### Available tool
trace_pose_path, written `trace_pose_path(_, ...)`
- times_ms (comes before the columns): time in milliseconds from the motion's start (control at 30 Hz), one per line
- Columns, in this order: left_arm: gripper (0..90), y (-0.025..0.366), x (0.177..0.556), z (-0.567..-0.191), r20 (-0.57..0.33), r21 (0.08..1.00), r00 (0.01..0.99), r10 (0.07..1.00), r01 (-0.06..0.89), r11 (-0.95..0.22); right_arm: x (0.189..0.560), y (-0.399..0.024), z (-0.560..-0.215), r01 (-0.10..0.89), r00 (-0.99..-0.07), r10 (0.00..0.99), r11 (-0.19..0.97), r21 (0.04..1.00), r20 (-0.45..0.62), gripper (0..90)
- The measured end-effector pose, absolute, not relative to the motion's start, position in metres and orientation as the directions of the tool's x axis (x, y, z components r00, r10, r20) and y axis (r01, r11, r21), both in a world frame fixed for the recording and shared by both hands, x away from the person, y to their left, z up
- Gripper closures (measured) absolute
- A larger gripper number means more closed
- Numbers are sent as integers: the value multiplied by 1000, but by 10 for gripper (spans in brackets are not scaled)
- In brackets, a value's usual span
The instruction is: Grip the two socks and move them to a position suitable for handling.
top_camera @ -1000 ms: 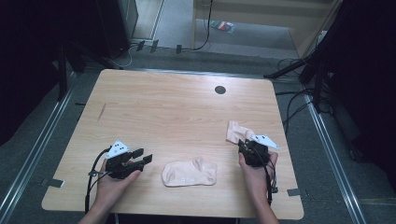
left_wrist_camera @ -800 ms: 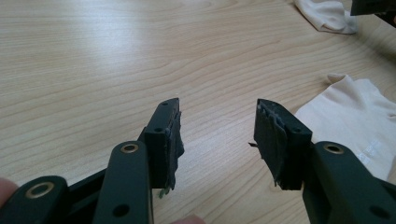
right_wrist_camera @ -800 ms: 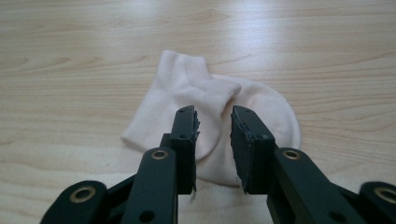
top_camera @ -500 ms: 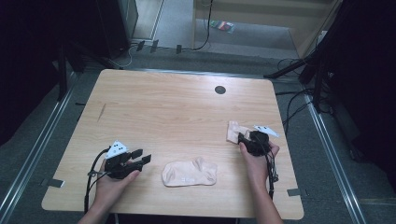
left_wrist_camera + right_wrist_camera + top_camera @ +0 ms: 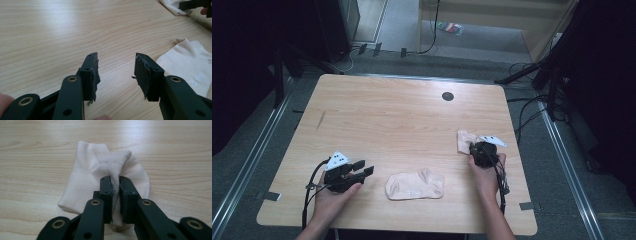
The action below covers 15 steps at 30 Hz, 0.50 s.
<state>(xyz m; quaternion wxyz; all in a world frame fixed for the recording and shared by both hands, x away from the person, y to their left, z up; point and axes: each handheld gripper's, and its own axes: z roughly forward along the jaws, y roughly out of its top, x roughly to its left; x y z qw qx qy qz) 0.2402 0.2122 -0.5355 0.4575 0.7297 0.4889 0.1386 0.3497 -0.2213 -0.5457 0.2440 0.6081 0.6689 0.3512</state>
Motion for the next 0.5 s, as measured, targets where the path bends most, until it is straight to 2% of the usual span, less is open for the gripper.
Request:
trace_pose_path(167, 556, 213, 240, -536, -255, 801, 480, 840, 591, -95, 338, -223, -540, 603, -169, 979, 9, 797, 117, 853)
trace_pose_path(233, 557, 212, 241, -536, -255, 802, 480, 839, 590, -94, 326, -219, -527, 568, -205, 971, 15, 823, 124, 854)
trace_pose_path(500, 558, 210, 239, -535, -254, 804, 486, 837, 587, -97, 293, -200, -499, 536, -287, 948, 42, 843, 135, 854)
